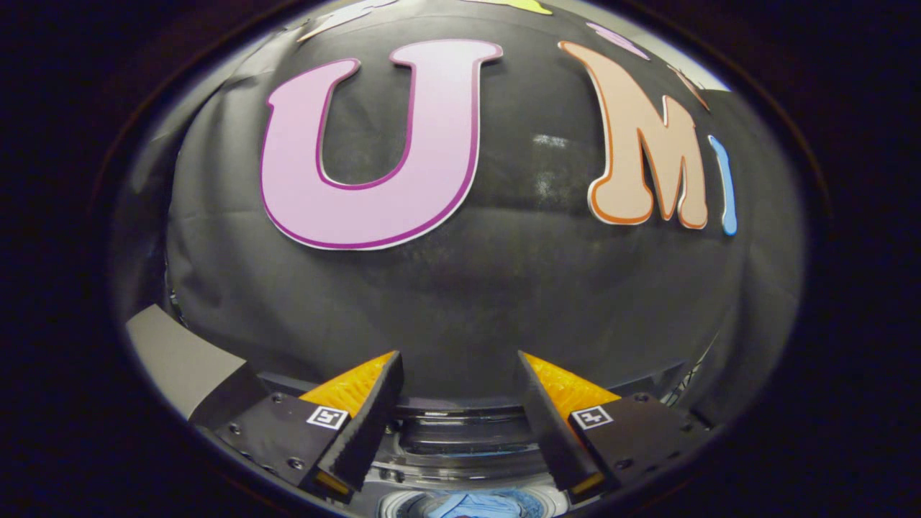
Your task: Put the clothes into the washing machine and then close the washing machine lid.
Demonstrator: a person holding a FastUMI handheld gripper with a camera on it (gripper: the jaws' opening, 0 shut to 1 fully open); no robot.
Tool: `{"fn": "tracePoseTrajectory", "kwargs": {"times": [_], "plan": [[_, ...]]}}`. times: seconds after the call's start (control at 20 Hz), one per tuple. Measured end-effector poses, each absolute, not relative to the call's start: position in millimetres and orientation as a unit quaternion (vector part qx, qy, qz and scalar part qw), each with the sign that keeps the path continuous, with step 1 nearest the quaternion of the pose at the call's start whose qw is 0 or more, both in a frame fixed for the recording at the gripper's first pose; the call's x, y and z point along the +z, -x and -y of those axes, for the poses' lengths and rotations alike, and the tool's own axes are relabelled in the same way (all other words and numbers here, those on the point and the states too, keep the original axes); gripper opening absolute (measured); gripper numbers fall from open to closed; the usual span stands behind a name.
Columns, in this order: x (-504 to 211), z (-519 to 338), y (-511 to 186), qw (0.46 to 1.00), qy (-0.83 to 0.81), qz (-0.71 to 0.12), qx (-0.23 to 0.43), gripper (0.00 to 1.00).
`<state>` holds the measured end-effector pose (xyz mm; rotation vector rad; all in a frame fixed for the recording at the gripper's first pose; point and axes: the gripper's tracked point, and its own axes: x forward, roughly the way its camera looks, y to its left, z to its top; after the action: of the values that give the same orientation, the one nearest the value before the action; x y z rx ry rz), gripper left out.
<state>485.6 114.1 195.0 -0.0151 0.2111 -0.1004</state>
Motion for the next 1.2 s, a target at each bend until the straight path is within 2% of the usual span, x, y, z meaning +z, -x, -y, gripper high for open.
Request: {"fn": "tracePoseTrajectory", "kwargs": {"times": [0.3,1.2], "plan": [[199,-115,-474,0.996,0.003,-0.081,-0.044,0.97],[166,-124,-339,0.995,-0.007,-0.096,-0.020,0.97]]}}
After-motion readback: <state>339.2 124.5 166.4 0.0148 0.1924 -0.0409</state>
